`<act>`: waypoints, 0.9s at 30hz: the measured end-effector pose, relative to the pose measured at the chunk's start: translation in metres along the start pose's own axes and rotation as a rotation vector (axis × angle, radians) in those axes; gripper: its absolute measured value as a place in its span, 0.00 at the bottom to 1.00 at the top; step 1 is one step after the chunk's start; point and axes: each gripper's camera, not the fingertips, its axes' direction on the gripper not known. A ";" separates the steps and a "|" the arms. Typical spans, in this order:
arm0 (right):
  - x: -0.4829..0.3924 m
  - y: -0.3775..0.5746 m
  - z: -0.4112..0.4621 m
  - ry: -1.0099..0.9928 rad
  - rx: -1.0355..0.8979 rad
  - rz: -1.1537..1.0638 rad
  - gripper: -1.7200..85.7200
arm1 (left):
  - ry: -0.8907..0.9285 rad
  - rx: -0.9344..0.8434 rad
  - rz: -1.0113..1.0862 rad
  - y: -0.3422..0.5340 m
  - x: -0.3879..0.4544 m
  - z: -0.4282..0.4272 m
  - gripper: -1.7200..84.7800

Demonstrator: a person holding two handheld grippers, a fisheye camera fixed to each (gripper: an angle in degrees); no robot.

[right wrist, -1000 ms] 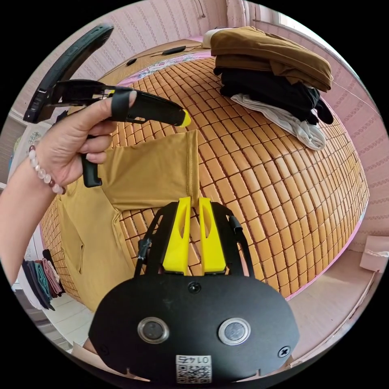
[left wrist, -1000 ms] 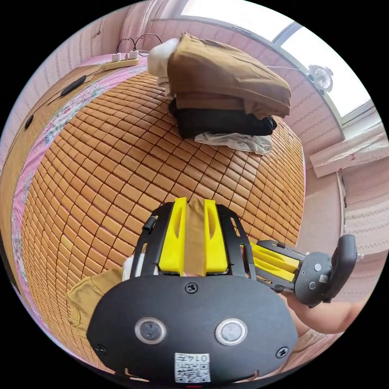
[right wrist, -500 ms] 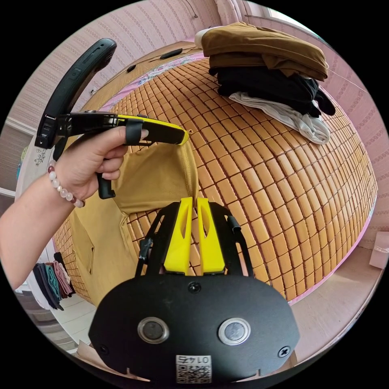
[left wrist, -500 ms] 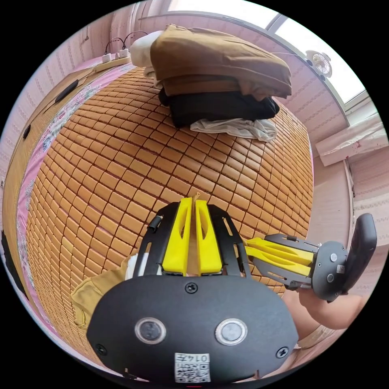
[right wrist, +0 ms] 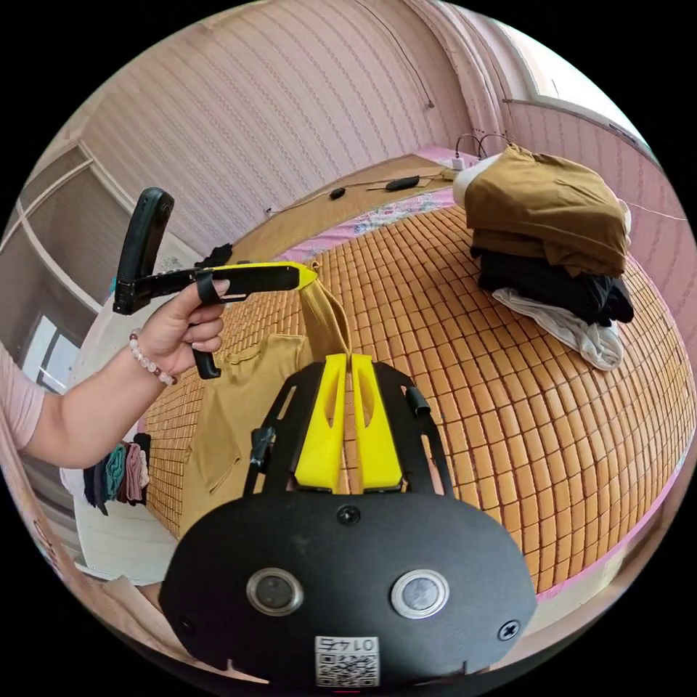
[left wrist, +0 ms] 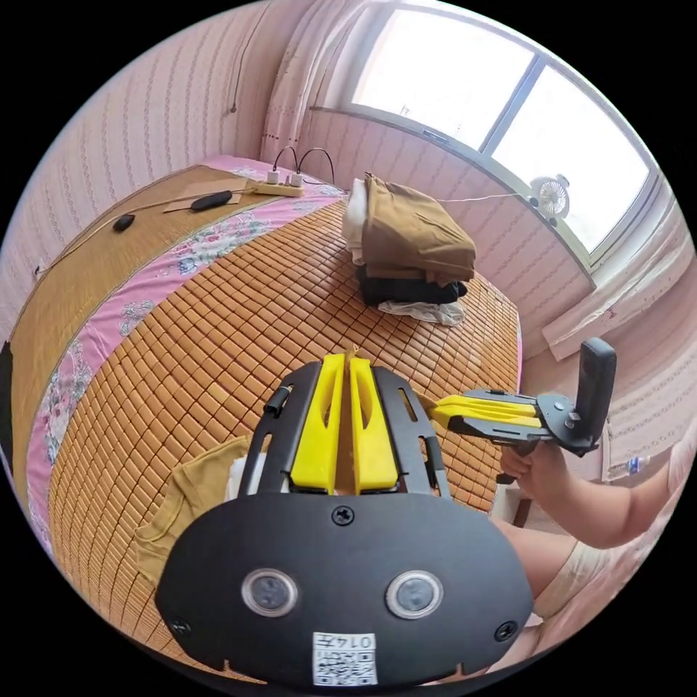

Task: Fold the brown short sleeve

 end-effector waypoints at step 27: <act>-0.109 0.007 0.122 -0.137 -0.469 -0.435 0.09 | -0.139 -0.066 -0.738 0.270 -0.099 -0.125 0.07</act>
